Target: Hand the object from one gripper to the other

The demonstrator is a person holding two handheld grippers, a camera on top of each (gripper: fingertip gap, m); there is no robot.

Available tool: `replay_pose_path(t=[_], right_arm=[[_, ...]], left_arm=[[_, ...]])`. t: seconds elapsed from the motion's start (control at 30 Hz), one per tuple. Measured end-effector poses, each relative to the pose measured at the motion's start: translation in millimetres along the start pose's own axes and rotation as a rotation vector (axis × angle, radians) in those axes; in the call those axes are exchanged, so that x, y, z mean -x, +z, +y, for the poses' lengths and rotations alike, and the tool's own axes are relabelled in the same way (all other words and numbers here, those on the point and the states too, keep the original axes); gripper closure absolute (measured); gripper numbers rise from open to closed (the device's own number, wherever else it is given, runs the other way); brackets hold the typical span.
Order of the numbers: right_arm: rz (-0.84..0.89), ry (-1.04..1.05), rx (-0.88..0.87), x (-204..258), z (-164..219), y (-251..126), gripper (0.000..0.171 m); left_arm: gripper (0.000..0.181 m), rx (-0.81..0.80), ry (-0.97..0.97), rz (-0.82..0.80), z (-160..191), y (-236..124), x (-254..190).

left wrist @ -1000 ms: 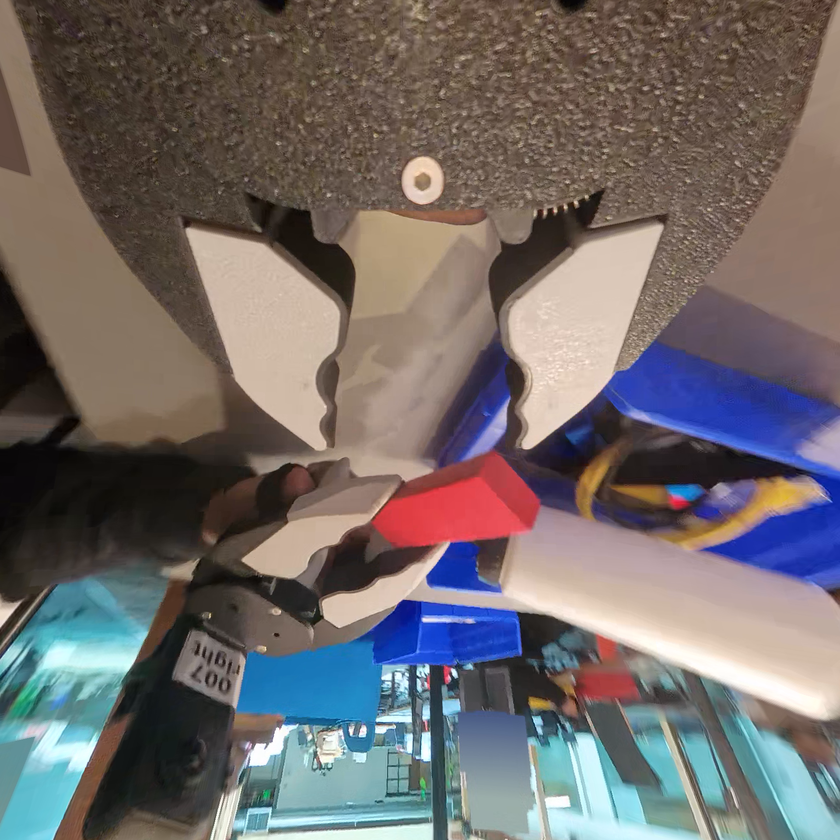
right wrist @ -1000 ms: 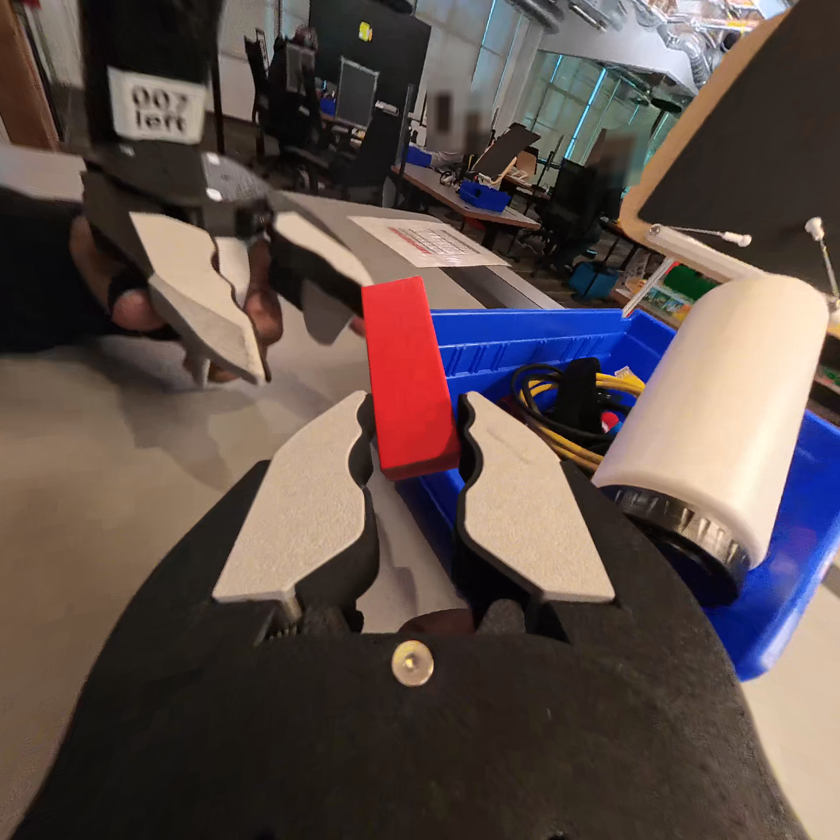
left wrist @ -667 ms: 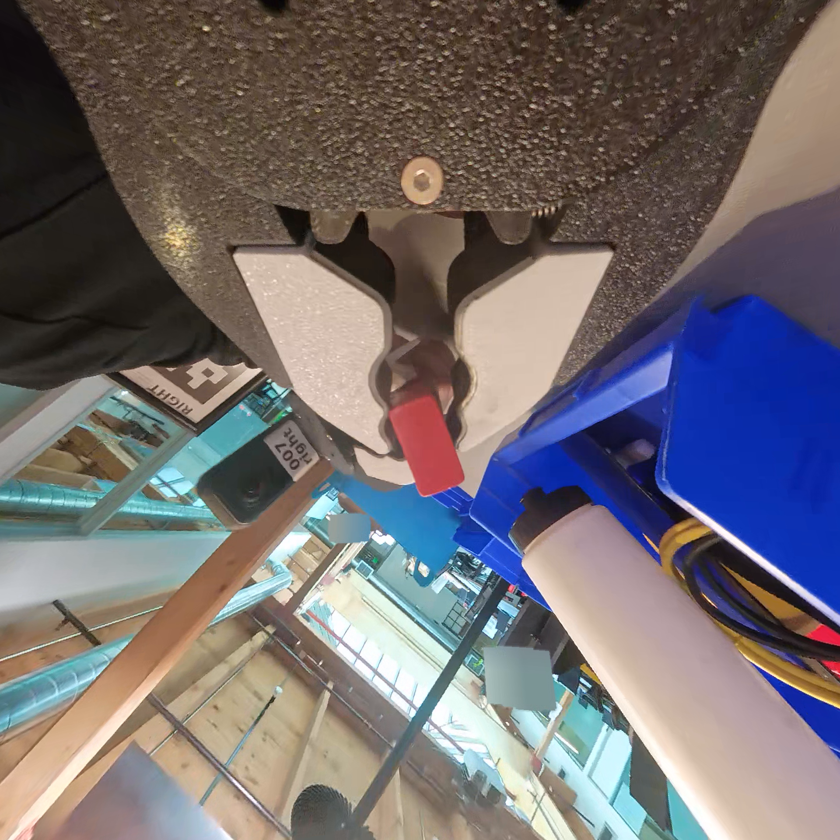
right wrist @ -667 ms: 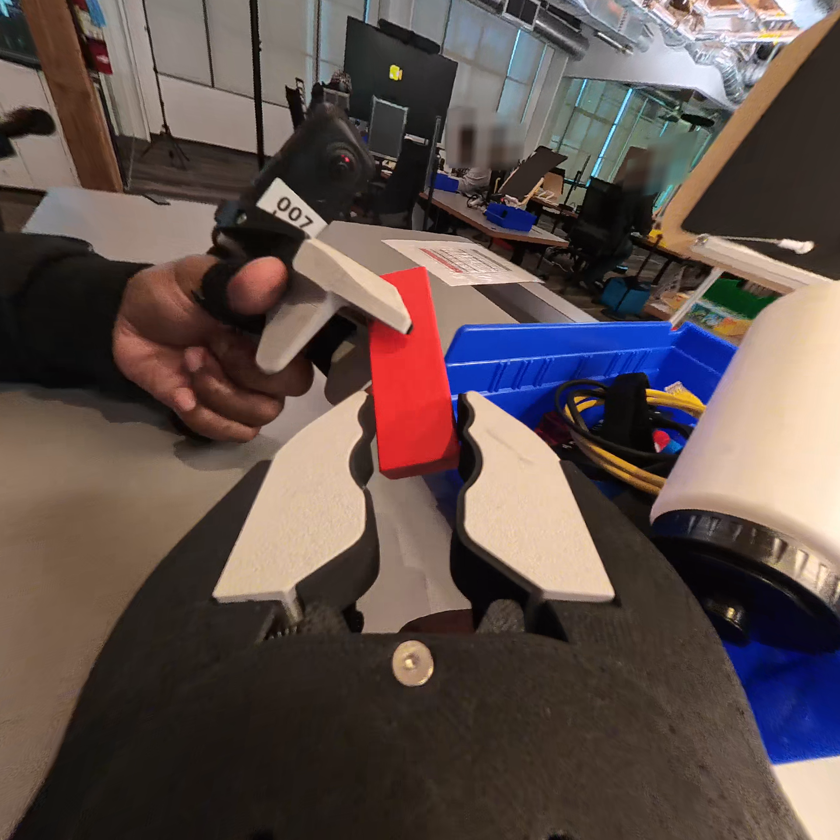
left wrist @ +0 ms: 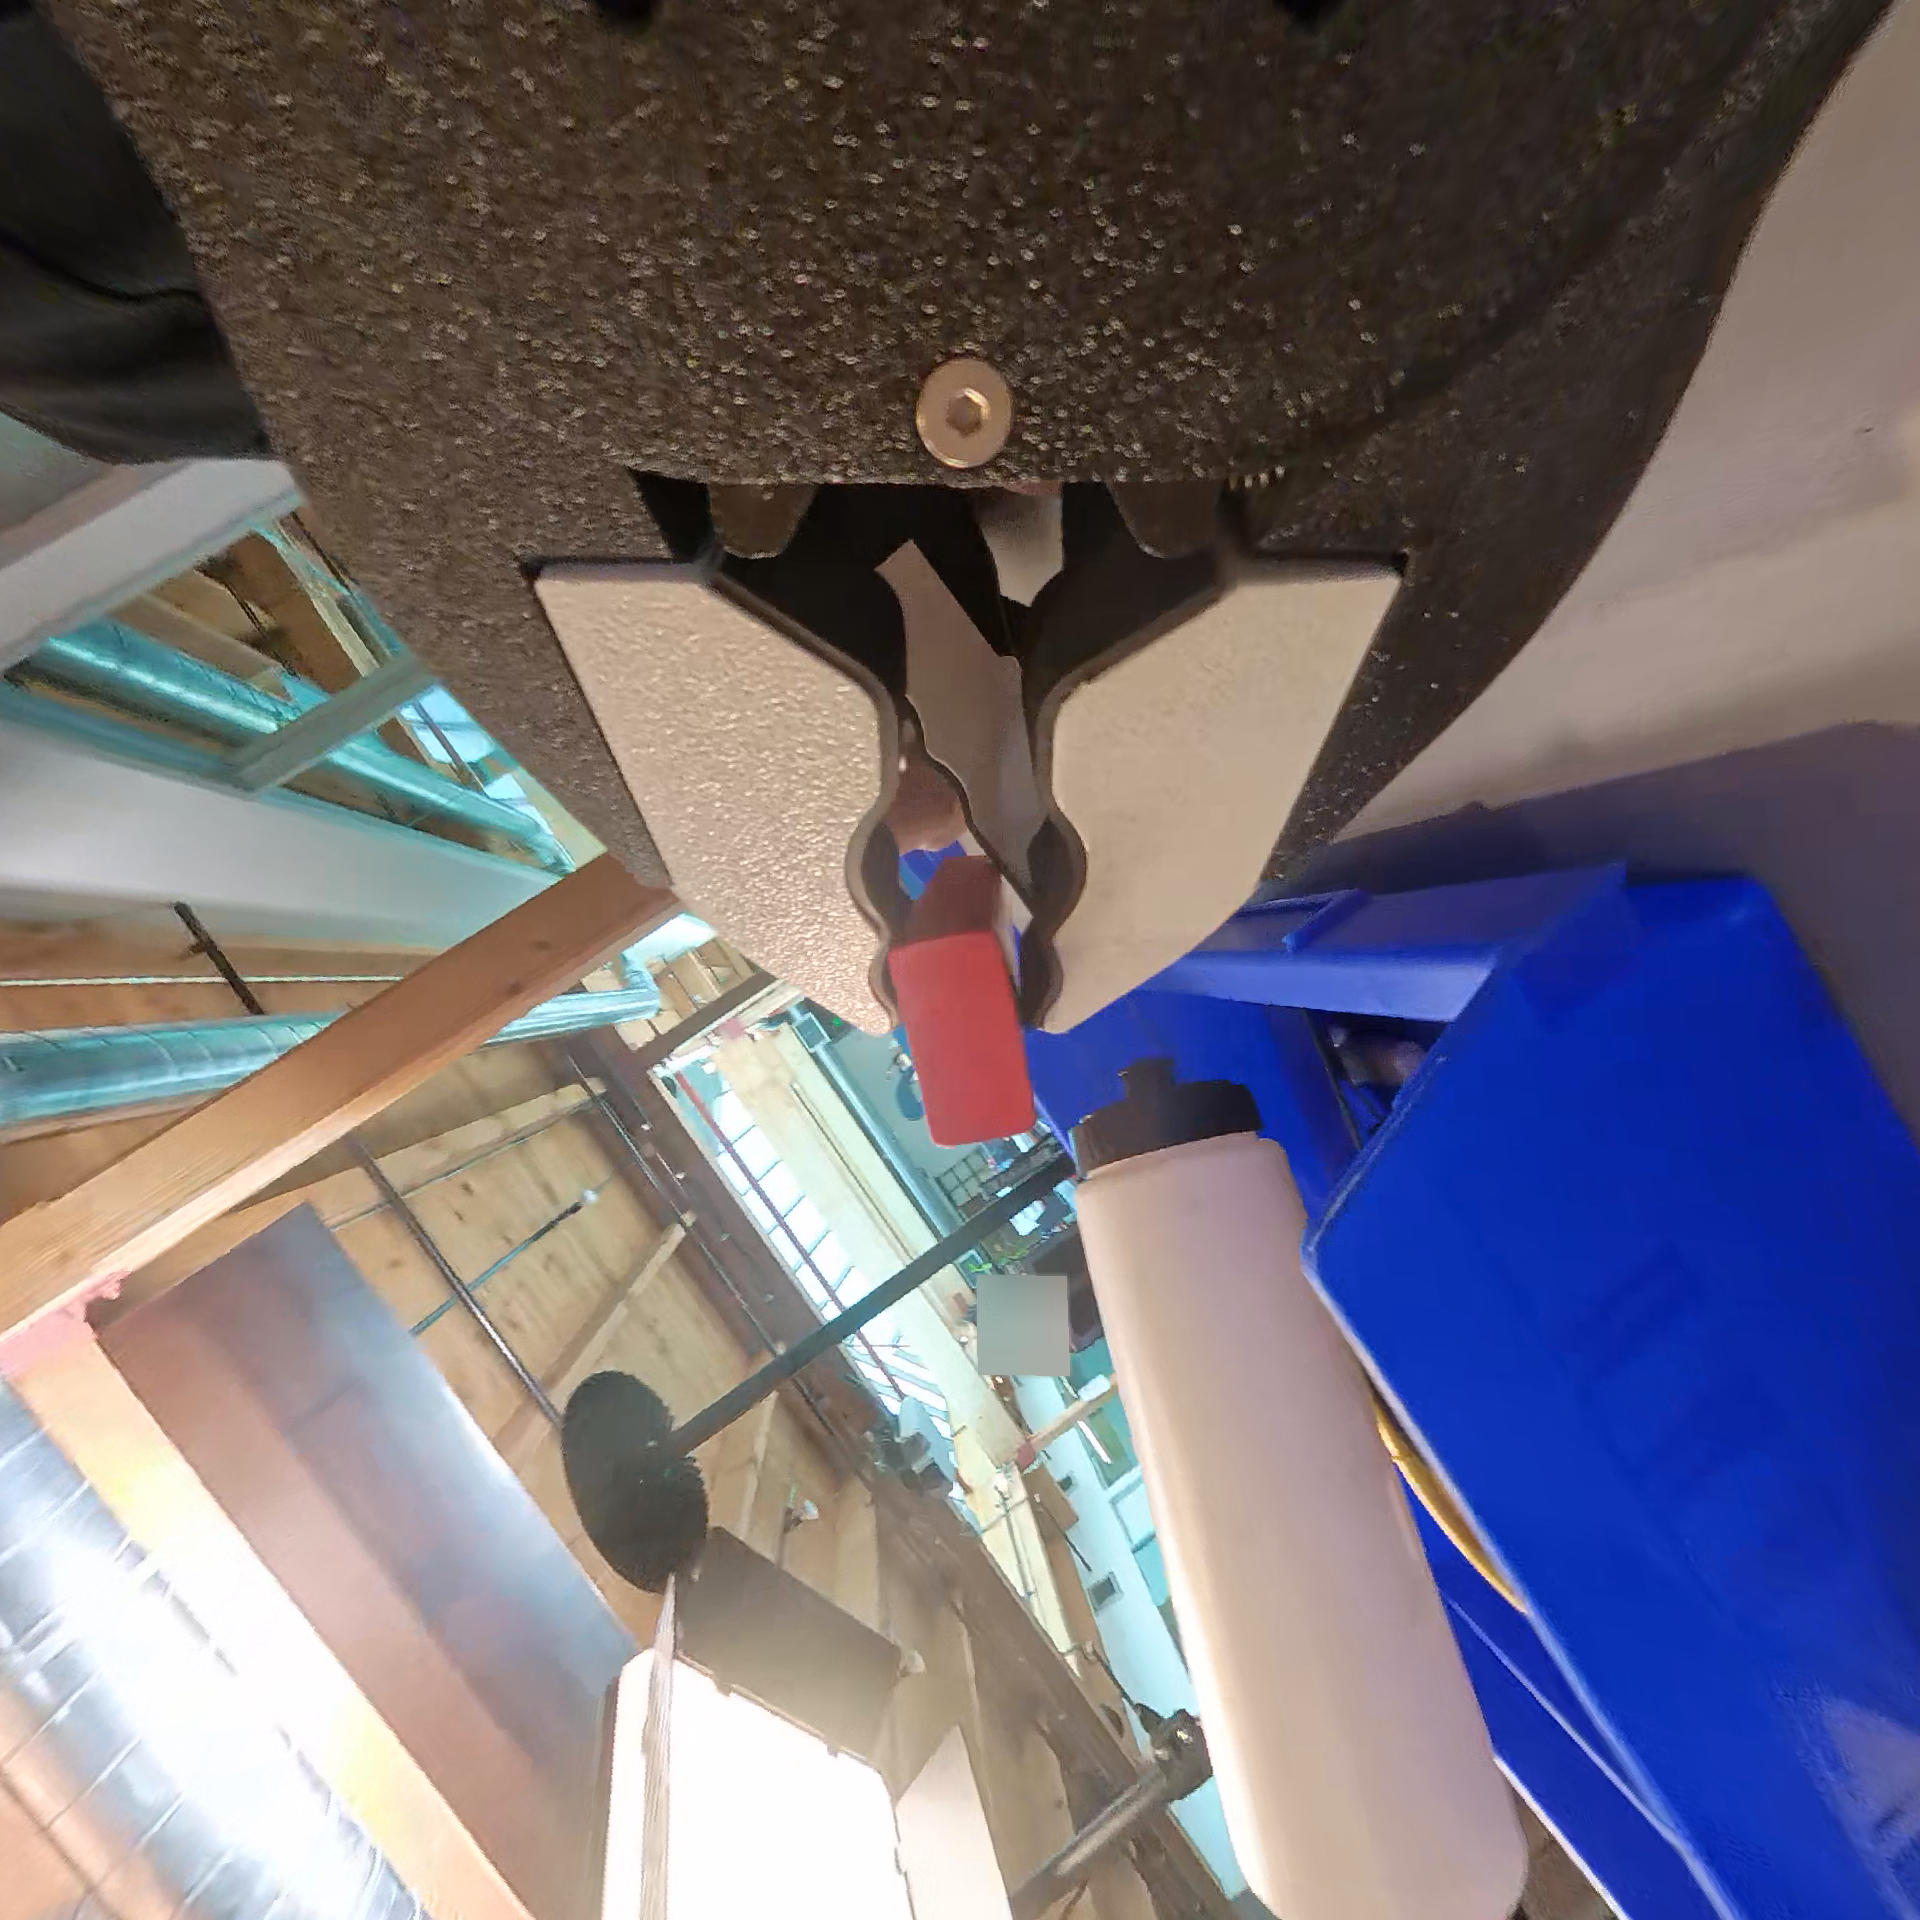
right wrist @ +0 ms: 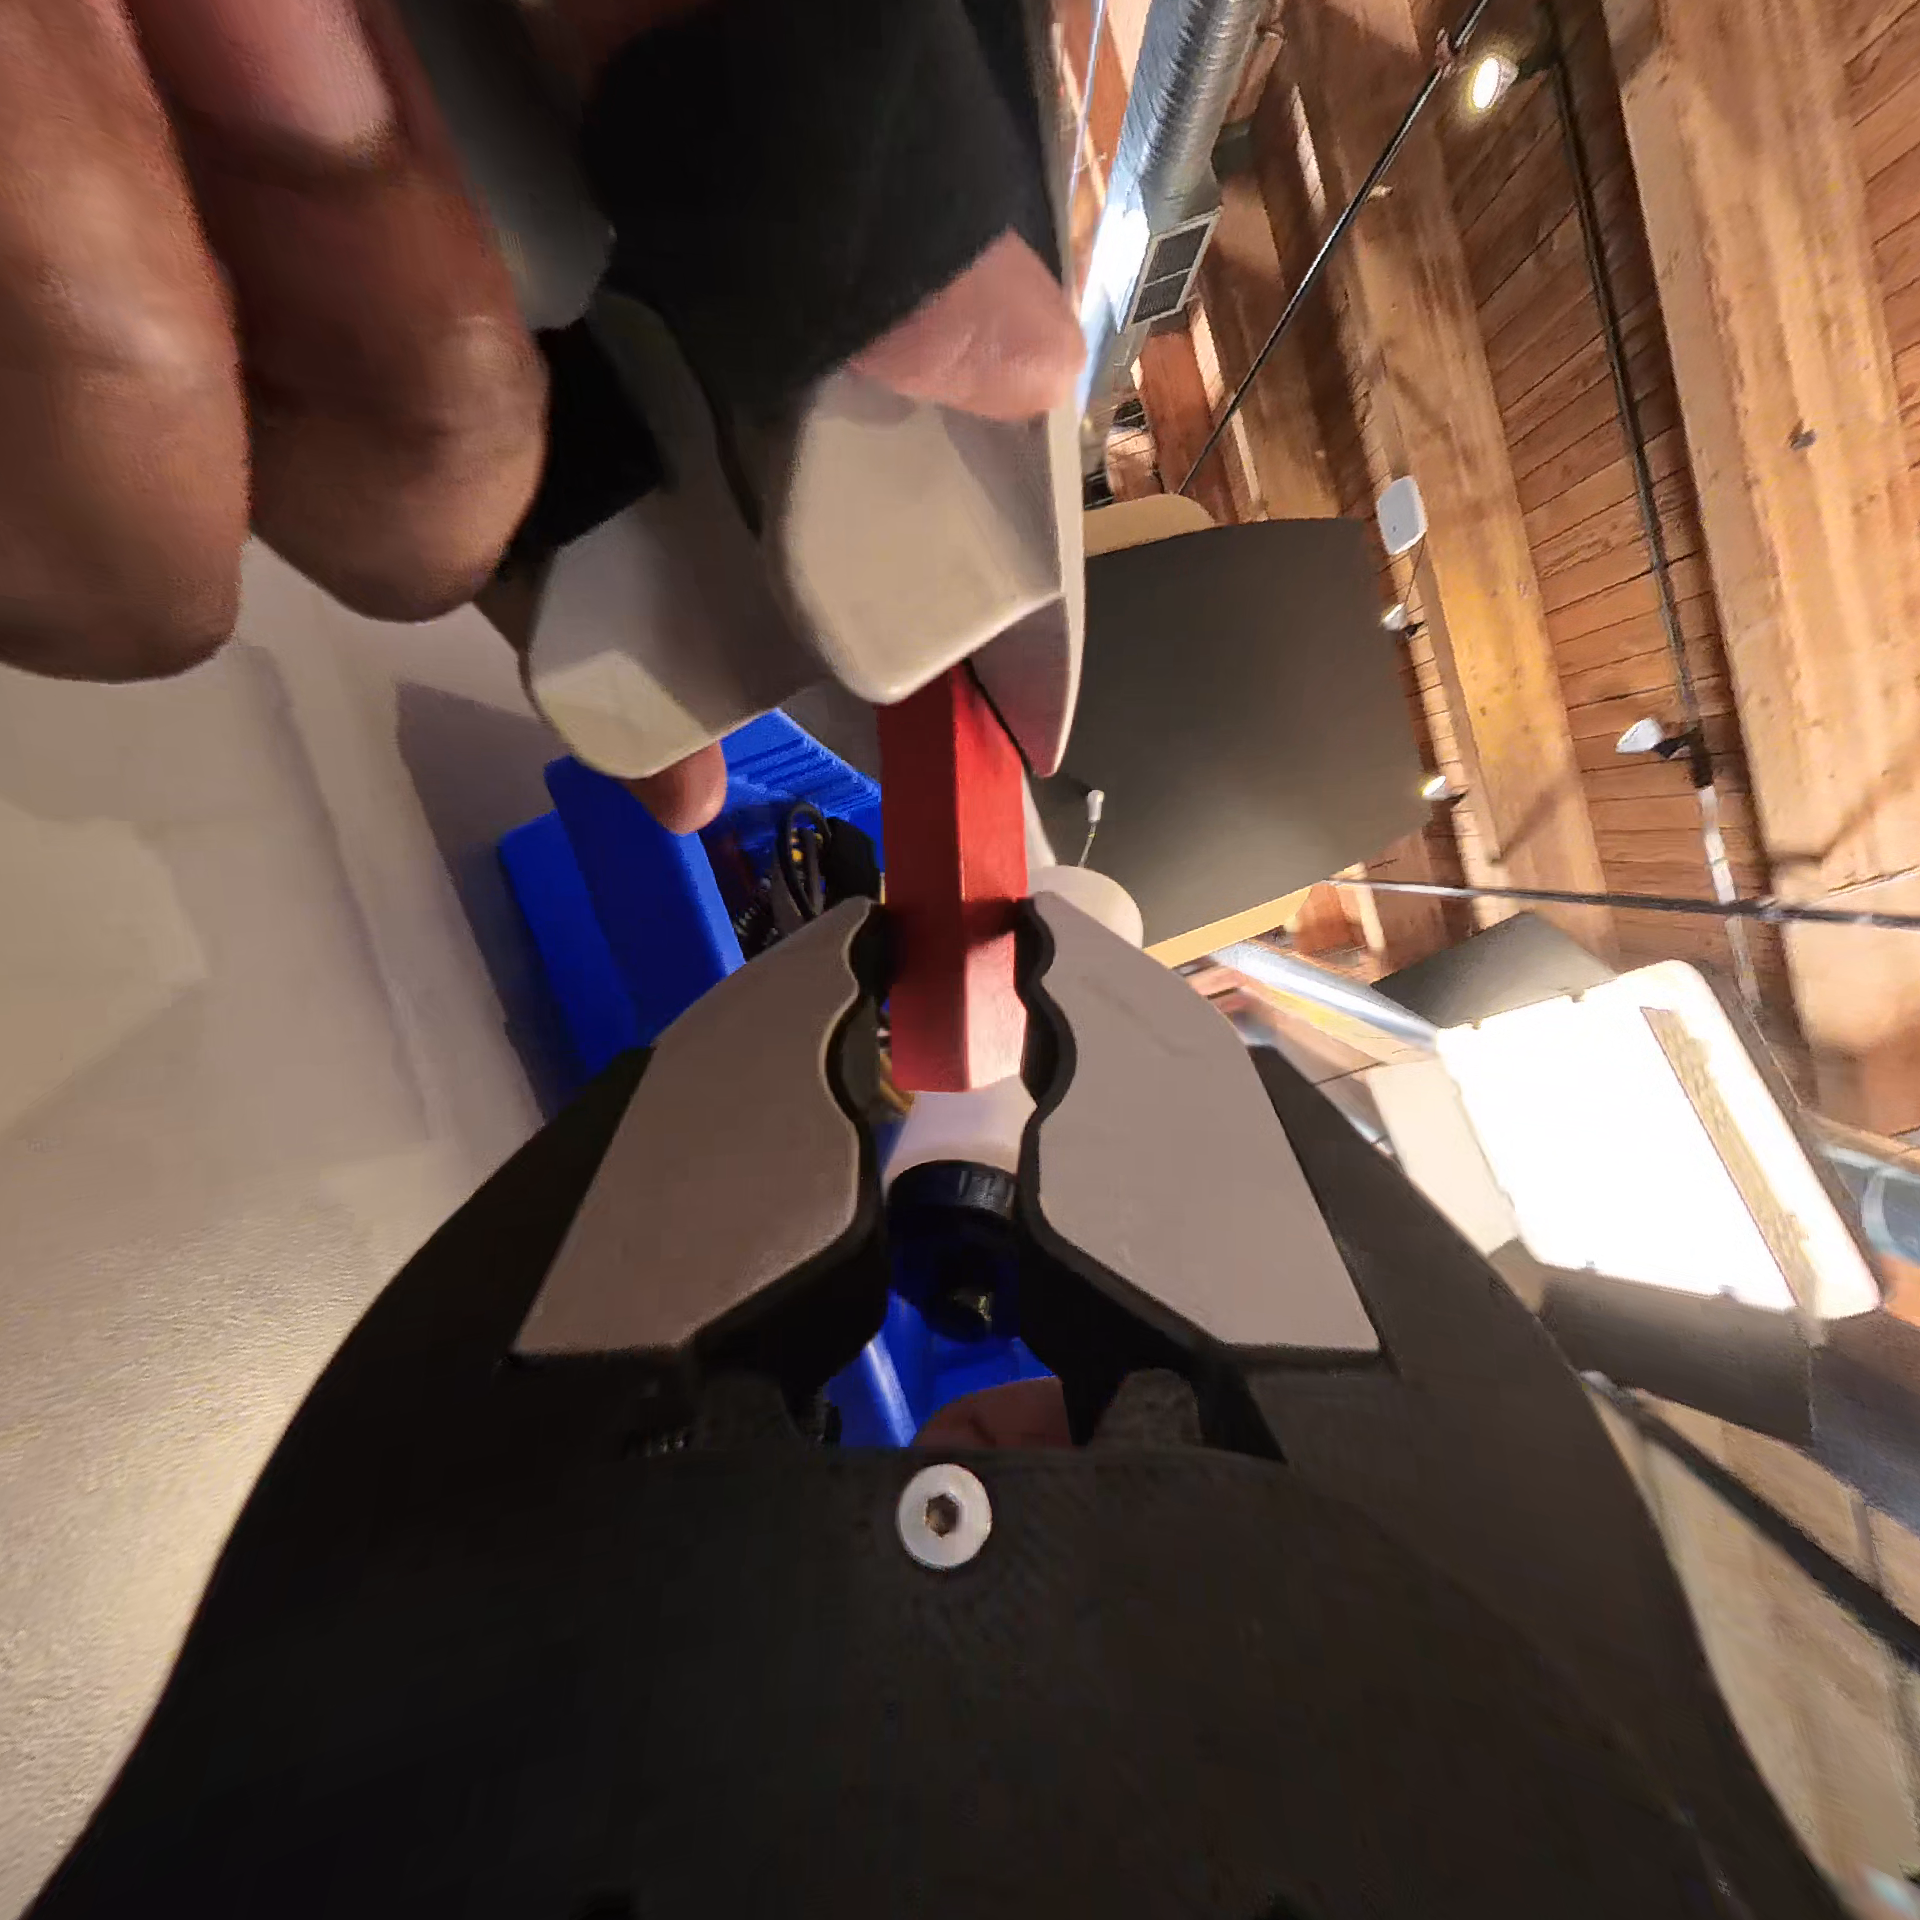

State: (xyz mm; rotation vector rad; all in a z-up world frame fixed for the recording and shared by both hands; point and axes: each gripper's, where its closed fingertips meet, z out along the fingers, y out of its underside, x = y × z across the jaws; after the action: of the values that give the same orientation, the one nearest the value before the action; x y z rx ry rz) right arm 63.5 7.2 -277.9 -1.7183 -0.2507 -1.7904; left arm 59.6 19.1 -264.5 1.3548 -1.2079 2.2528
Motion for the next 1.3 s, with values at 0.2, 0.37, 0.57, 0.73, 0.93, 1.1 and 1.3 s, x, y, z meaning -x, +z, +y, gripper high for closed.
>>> replay_pose_path(t=[0.2, 0.37, 0.57, 0.73, 0.93, 1.1, 1.3], right_arm=[[-0.293, 0.706, -0.024, -6, 16, 5, 0.155], [-0.807, 1.375, -0.295, -11, -6, -12, 0.155], [-1.199, 1.610, -0.418, -1, -31, -36, 0.155], [-0.907, 1.307, -0.318, 4, -17, -20, 0.116], [-0.634, 0.449, -0.434, 8, -24, -42, 0.067], [-0.618, 0.326, -0.447, 18, -39, -47, 0.055], [-0.708, 0.348, -0.429, 32, -39, -52, 0.061]], left_arm=[[0.102, 0.107, 0.361, 0.032, -1, 4, -22], [0.095, 0.161, 0.739, -0.038, 0, 2, -18], [0.160, 0.224, 0.582, 0.160, 15, -3, -36], [0.163, 0.289, 0.651, 0.020, 12, -6, -15], [0.163, 0.454, 0.324, 0.138, 25, -13, -26], [0.163, 0.645, 0.215, 0.218, 56, -23, -30], [0.162, 0.699, 0.262, 0.220, 71, -23, -30]])
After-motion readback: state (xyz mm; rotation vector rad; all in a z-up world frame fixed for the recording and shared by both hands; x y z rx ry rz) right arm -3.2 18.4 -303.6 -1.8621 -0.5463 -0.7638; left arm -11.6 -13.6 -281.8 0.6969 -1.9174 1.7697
